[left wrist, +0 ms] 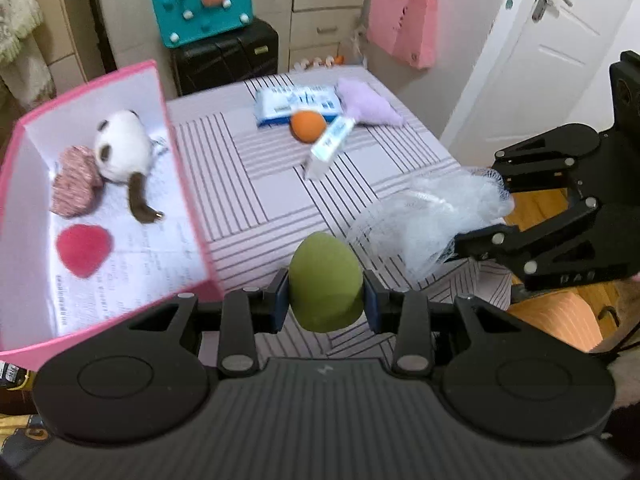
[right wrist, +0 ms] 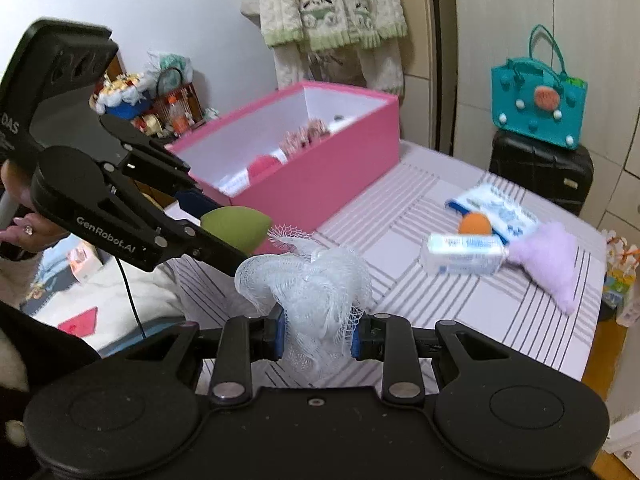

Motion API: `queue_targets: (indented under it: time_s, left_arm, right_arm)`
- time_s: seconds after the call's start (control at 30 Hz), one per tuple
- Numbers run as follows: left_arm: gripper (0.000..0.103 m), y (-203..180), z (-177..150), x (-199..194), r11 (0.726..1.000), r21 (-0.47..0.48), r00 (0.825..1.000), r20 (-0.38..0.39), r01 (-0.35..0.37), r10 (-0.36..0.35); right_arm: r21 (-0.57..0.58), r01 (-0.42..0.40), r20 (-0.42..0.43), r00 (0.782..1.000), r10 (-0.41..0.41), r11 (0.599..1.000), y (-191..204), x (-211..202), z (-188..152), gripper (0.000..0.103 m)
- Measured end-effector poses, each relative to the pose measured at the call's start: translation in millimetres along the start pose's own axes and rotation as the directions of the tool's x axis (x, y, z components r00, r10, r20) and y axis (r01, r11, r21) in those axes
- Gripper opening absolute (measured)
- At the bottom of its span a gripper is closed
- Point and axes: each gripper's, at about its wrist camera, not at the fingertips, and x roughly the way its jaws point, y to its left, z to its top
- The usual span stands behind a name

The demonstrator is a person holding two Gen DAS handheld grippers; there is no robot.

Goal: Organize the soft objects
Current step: 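Carry the green sponge and mesh puff with both tools over the pink box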

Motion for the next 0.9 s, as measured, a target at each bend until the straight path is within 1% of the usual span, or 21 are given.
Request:
queue_targets:
  time_s: [0.27, 0.33, 0.4, 0.5, 0.63, 0.73, 0.9]
  left_arm:
    - [0.036, 23.4, -4.2, -35.9, 0.999, -0.019, 0.996, 0.077, -0.050, 0.051]
    - [0.036, 31.8, -4.9, -42.5, 0.997, -0.027, 0.993, 0.094, -0.068, 0.070]
    - [0.036, 39.5, -5.8, -49.2, 0.995, -0.017, 0.989, 0.114, -0.097, 0.098]
    - [0.036, 54.0, -3.3, -57.7, 0.990, -0.021, 0.982, 0.128, -0.136, 0.138]
    - [0.036, 78.3, -0.4, -65.3, 0.987, -0.060, 0.975, 0.157, -0.150, 0.157]
    - [0.036, 98.7, -1.0, -61.8, 0.984, -0.103, 0.974, 0.158, -0.147, 0.163]
    - [0.036, 129.7, 1.6, -42.1, 0.975, -0.172, 0.981, 0.112, -0.140, 0.161]
  right_arm:
    - [-0.040, -0.012, 0.046, 0.999, 0.014, 0.999, 13.9, -7.7, 35.6, 0.033]
    - [-0.043, -0.006, 0.071, 0.997, 0.009, 0.999, 18.3, -6.8, 44.6, 0.033]
    - [-0.044, -0.026, 0.103, 0.994, 0.030, 0.999, 21.7, -7.0, 54.5, 0.033]
    - [-0.062, -0.032, 0.141, 0.989, 0.040, 0.998, 25.6, -6.9, 71.8, 0.033]
    - [-0.088, -0.044, 0.183, 0.981, 0.060, 0.995, 31.5, -3.8, 96.6, 0.033]
    - [-0.113, -0.068, 0.206, 0.974, 0.090, 0.991, 34.4, 0.6, 114.8, 0.033]
    - [-0.124, -0.136, 0.221, 0.962, 0.161, 0.983, 32.9, 18.3, 142.6, 0.033]
